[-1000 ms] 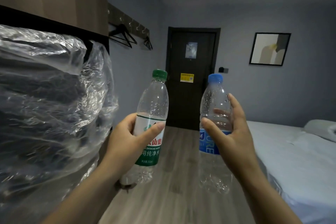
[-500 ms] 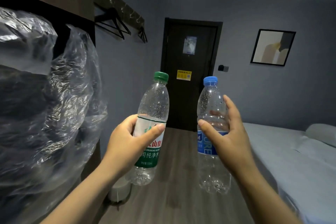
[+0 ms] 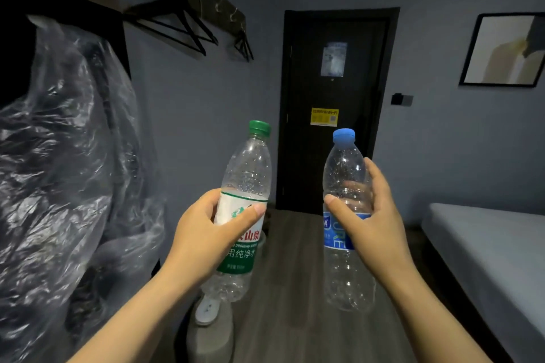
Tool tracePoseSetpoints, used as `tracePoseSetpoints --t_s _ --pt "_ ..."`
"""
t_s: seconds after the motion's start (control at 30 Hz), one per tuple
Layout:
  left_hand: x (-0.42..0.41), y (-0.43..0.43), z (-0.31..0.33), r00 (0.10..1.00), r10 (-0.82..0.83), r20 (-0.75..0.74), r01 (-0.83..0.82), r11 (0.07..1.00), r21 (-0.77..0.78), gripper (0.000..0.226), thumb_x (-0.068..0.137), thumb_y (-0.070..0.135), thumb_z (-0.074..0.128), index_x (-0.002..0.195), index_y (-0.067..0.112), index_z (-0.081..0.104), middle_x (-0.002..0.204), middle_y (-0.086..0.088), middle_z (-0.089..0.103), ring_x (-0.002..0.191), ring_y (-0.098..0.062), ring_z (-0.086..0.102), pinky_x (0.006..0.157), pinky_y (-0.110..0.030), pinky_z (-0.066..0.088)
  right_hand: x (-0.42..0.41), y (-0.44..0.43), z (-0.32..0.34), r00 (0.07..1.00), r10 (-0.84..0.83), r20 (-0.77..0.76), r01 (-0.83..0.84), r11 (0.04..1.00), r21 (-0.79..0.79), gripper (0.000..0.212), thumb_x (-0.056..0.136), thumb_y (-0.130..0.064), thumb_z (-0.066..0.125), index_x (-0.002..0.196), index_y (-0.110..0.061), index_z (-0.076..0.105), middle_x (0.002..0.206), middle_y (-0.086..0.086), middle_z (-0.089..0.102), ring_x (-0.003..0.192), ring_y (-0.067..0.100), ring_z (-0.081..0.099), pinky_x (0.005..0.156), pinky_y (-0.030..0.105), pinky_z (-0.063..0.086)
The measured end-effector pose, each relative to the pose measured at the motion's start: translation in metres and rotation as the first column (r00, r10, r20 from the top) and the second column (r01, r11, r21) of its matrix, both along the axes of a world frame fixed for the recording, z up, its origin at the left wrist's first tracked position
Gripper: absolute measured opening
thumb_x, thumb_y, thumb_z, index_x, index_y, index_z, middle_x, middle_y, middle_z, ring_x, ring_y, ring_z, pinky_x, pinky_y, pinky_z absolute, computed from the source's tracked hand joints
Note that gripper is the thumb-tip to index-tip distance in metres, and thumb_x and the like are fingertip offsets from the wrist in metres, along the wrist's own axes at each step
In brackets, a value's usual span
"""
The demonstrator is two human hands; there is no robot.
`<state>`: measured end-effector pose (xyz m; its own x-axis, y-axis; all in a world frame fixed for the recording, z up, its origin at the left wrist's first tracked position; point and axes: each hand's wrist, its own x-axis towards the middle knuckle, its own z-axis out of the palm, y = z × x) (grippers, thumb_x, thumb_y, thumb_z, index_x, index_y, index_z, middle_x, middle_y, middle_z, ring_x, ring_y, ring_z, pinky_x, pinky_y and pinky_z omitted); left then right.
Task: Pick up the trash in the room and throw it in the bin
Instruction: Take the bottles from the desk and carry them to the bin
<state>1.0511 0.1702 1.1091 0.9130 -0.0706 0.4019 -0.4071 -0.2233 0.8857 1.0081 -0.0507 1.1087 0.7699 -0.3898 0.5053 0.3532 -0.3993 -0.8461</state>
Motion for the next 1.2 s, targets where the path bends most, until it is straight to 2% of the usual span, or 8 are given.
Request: tracePoseSetpoints --t_s 0.3,0.53,0.63,0.77,0.9,1.03,1.13,1.2 --pt "0.181 0.001 -0.027 0.999 -0.004 -0.053 0.003 1.000 -0.011 0.031 0.070 0.045 0.075 0.097 0.030 0.067 0.086 0.013 0.072 0.075 0.004 0.066 0.055 -0.008 0.046 0.178 0.000 -0.020 0.999 -0.008 -0.052 0.006 1.000 -0.024 0.081 0.082 -0.030 0.072 0.146 -0.042 0.024 0.109 -0.029 0.055 0.093 -0.016 0.058 0.078 0.017 0.049" --pt "0.323 -0.002 -0.036 0.991 -0.071 -0.115 0.061 0.994 -0.090 0.030 0.071 0.036 0.078 0.096 0.025 0.067 0.086 0.006 0.073 0.076 -0.003 0.069 0.060 -0.014 0.050 0.303 0.002 -0.027 0.988 -0.076 -0.136 0.071 0.997 -0.042 0.081 0.082 -0.033 0.071 0.146 -0.043 0.023 0.100 -0.033 0.054 0.090 -0.005 0.063 0.079 0.020 0.050" --pt "0.368 -0.014 -0.050 0.986 -0.095 -0.134 0.081 0.992 -0.100 0.033 0.069 0.036 0.079 0.096 0.023 0.066 0.083 0.008 0.072 0.070 0.003 0.066 0.054 -0.009 0.046 0.347 -0.005 -0.037 0.983 -0.084 -0.165 0.080 0.996 -0.036 0.082 0.081 -0.036 0.071 0.146 -0.044 0.022 0.109 -0.030 0.053 0.099 0.001 0.062 0.086 0.027 0.051" --pt "0.431 -0.029 -0.070 0.975 -0.090 -0.205 0.067 0.991 -0.120 0.051 0.056 0.055 0.081 0.094 0.024 0.067 0.083 0.008 0.074 0.073 -0.004 0.070 0.060 -0.020 0.050 0.407 -0.024 -0.054 0.970 -0.073 -0.231 0.068 0.997 -0.030 0.084 0.082 -0.037 0.070 0.148 -0.043 0.019 0.120 -0.021 0.049 0.100 0.004 0.062 0.080 0.023 0.052" --pt "0.499 -0.050 -0.089 0.972 -0.029 -0.231 0.015 0.998 -0.064 0.027 0.071 0.036 0.079 0.091 0.024 0.067 0.080 0.007 0.073 0.065 0.001 0.067 0.050 -0.010 0.045 0.476 -0.054 -0.079 0.958 -0.053 -0.283 0.046 0.998 -0.030 0.084 0.082 -0.037 0.069 0.147 -0.044 0.016 0.119 -0.023 0.045 0.095 0.000 0.059 0.069 0.016 0.048" --pt "0.568 -0.083 -0.102 0.969 0.017 -0.245 -0.016 1.000 0.008 0.027 0.072 0.041 0.078 0.091 0.026 0.065 0.080 0.008 0.072 0.067 -0.001 0.067 0.051 -0.011 0.044 0.555 -0.090 -0.097 0.951 0.000 -0.310 -0.008 1.000 -0.023 0.085 0.082 -0.038 0.068 0.148 -0.044 0.015 0.127 -0.021 0.040 0.095 -0.002 0.056 0.071 0.016 0.047" --pt "0.620 -0.108 -0.109 0.960 0.064 -0.271 -0.056 0.998 0.036 0.048 0.057 0.061 0.077 0.089 0.026 0.064 0.080 0.007 0.072 0.072 -0.009 0.069 0.061 -0.025 0.054 0.614 -0.119 -0.104 0.939 0.074 -0.337 -0.067 0.997 0.031 0.086 0.083 -0.036 0.069 0.149 -0.041 0.015 0.142 -0.012 0.040 0.112 0.010 0.056 0.086 0.029 0.051" --pt "0.652 -0.121 -0.115 0.949 0.101 -0.299 -0.091 0.995 0.048 0.060 0.048 0.068 0.072 0.091 0.026 0.063 0.083 0.006 0.072 0.076 -0.014 0.070 0.070 -0.040 0.058 0.653 -0.138 -0.109 0.926 0.121 -0.357 -0.111 0.993 0.049 0.086 0.083 -0.035 0.070 0.149 -0.041 0.015 0.146 -0.008 0.038 0.115 0.011 0.053 0.085 0.028 0.050"
